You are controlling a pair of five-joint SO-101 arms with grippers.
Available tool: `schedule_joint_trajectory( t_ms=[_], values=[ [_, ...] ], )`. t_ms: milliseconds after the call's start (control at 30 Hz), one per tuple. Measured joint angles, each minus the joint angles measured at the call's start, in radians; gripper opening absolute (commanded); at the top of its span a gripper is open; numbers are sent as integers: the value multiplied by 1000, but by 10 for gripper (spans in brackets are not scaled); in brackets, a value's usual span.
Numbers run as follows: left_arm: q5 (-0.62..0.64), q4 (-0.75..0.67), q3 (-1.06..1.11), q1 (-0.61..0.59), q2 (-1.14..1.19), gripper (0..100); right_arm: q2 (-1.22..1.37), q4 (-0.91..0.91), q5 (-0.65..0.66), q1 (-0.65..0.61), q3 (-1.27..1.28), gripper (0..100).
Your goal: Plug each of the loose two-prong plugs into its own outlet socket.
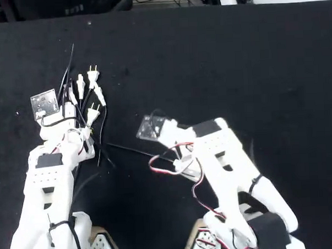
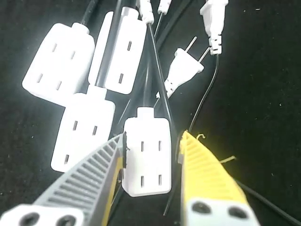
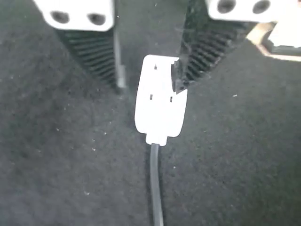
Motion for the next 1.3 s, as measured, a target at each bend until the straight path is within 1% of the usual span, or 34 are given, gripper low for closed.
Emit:
schedule_joint_trajectory(
  t_ms=[67, 200, 300, 400, 467, 500, 600, 633, 667, 733, 800, 833, 1000, 1033, 1133, 1300],
  values=[
    [0, 0, 8, -2, 0, 198, 0, 63, -6, -2, -29, 194],
    [0, 0, 9, 0, 0, 198, 0, 130, 11, 2, -34, 273],
    [0, 0, 9, 0, 0, 198, 0, 100, 28, 0, 21, 281],
    [0, 0, 9, 0, 0, 198, 2, -12, 31, 0, 112, 269],
    [0, 0, 9, 0, 0, 198, 2, -98, 31, 0, 167, 234],
    [0, 0, 9, 0, 0, 198, 2, -137, 31, 0, 187, 198],
    [0, 0, 9, 0, 0, 198, 2, -192, 32, -2, 201, 27],
    [0, 0, 9, 0, 0, 198, 2, -198, 34, -2, 201, 6],
    [0, 0, 9, 0, 0, 198, 2, -203, 34, 2, 201, 32],
    [0, 0, 9, 0, 0, 198, 2, -209, 49, 2, 201, 12],
    [0, 5, 9, -12, 0, 198, 2, -209, 107, 2, 199, 13],
    [0, 12, 9, -26, 0, 198, 2, -209, 158, 2, 199, 13],
    [0, 97, -29, -138, 0, 198, 2, -195, 493, 2, 190, 11],
    [0, 104, -34, -157, 0, 198, 2, -195, 543, 0, 176, 11],
    [0, 114, -41, -196, 0, 198, 6, -199, 594, 0, 112, 11],
    [0, 114, -48, -212, 0, 198, 6, -219, 598, 2, 71, 11]
  ],
)
